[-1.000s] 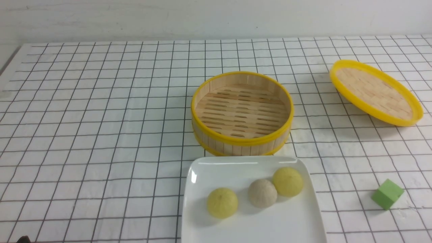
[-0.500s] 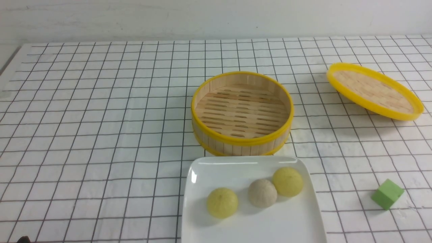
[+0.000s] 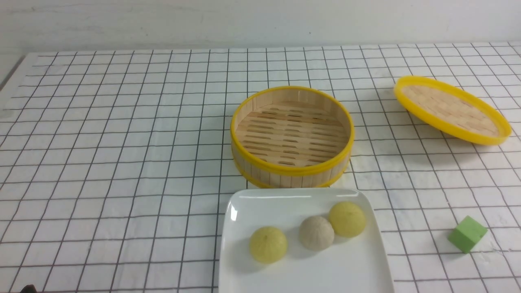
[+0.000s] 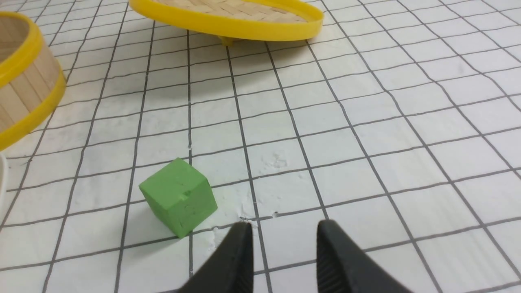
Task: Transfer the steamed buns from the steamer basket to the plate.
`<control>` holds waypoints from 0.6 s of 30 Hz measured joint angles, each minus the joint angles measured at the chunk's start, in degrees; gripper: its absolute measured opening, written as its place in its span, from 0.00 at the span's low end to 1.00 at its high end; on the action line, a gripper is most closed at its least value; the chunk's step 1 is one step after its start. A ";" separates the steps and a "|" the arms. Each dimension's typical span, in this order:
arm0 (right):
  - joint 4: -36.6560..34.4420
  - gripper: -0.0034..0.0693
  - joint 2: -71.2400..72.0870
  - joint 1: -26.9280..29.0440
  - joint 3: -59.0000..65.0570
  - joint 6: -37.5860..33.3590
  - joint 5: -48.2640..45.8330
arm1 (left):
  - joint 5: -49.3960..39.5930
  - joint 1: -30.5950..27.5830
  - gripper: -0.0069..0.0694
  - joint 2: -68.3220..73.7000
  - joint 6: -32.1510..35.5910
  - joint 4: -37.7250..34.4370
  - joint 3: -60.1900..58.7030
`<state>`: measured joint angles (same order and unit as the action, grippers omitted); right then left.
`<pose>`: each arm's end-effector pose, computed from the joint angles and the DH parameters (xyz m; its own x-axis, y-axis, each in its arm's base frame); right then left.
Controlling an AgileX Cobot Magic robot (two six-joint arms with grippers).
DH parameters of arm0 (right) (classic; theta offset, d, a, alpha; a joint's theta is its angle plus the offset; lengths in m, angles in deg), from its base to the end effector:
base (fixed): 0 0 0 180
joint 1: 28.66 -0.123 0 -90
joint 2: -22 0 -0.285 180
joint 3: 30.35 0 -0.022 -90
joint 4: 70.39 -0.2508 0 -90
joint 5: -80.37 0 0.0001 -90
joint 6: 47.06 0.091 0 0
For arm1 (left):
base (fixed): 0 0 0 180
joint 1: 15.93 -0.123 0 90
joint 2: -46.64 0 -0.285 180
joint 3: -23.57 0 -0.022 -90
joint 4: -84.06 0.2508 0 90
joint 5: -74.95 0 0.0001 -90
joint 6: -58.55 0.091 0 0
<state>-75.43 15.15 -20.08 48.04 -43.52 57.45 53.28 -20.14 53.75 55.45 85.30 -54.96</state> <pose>0.0515 -0.0046 0.1714 -0.2871 0.1872 -0.9394 0.1594 0.9764 0.1458 0.0522 0.0046 0.1721 -0.2937 -0.0557 -0.9543 -0.0911 0.9954 -0.0301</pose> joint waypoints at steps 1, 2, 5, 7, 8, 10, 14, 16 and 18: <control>0.00 0.38 0.00 0.00 0.00 0.00 0.00 | 0.00 0.00 0.58 0.00 0.00 0.00 0.00; 0.00 0.38 0.00 0.00 0.00 0.00 0.00 | 0.00 0.00 0.58 0.00 0.00 0.00 0.00; 0.00 0.38 0.00 0.00 0.00 0.18 0.00 | 0.00 0.00 0.58 0.00 0.00 0.00 0.00; 0.00 0.38 0.00 0.00 0.00 0.50 0.00 | 0.00 0.00 0.58 0.00 0.00 0.00 0.00; 0.00 0.38 0.00 0.00 0.00 0.66 0.00 | 0.00 0.00 0.58 0.00 0.00 0.00 0.00; 0.00 0.38 0.00 0.00 0.00 0.86 0.00 | 0.00 0.00 0.58 0.00 0.00 0.00 0.00; 0.00 0.38 0.00 0.00 0.00 0.92 0.00 | 0.00 0.00 0.58 0.00 0.00 0.00 0.00; 0.00 0.38 0.00 0.00 0.00 0.98 0.00 | 0.00 0.00 0.58 0.00 0.00 0.00 0.00; 0.00 0.38 0.00 0.00 0.00 1.01 0.00 | 0.00 0.00 0.58 0.00 0.00 0.00 0.00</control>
<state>-75.43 15.15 -20.08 48.04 -42.51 57.45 53.28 -20.14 53.75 55.45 85.30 -54.96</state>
